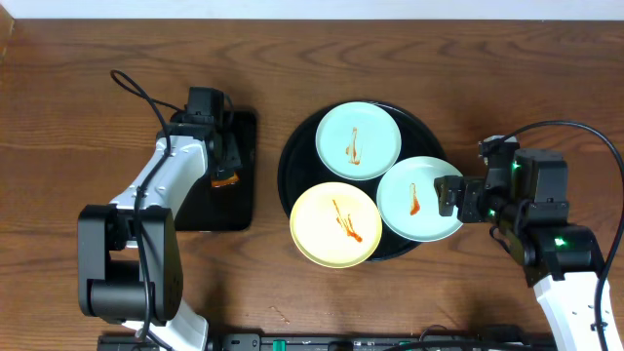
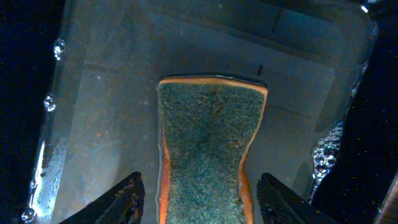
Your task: Clean dirty plates on tray and stack at the side
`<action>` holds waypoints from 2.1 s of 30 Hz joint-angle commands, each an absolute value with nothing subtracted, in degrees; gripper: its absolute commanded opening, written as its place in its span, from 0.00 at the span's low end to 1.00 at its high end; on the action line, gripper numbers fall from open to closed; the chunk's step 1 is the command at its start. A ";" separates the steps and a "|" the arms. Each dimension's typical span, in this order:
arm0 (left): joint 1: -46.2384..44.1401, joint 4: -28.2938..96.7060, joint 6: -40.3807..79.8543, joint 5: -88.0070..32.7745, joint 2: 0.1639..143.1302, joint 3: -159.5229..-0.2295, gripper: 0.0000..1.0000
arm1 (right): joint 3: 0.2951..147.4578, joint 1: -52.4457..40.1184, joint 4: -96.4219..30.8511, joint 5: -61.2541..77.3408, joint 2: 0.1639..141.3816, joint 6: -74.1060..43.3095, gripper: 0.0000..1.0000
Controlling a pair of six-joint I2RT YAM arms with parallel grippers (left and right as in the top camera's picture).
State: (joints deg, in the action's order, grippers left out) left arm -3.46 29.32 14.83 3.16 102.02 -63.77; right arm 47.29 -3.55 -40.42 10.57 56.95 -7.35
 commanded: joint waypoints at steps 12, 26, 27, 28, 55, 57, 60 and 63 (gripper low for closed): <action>-3.18 27.90 15.14 2.33 105.47 -63.16 0.58 | 48.58 -2.98 -40.40 11.05 56.90 -6.79 0.97; -3.16 27.35 15.14 2.35 105.84 -63.72 0.38 | 48.58 -2.98 -40.40 11.03 56.90 -6.79 0.97; -3.16 27.03 15.11 2.35 105.27 -63.72 0.38 | 48.58 -2.98 -40.29 11.03 56.90 -6.79 0.97; -3.16 26.81 15.11 2.35 104.92 -63.72 0.38 | 48.58 -2.98 -40.23 11.03 56.90 -6.79 0.97; -3.16 27.99 15.11 2.17 103.18 -63.72 0.43 | 48.58 -2.98 -40.03 11.00 56.90 -6.76 0.97; -3.18 27.90 15.11 2.17 102.45 -63.72 0.43 | 48.58 -2.98 -40.03 11.00 56.90 -6.76 0.97; -3.18 27.75 15.14 2.17 101.80 -63.72 0.43 | 48.58 -2.98 -40.03 11.00 56.90 -6.79 0.97; -3.18 28.21 15.14 2.15 101.91 -63.68 0.43 | 48.58 -2.98 -40.05 11.00 56.90 -6.76 0.97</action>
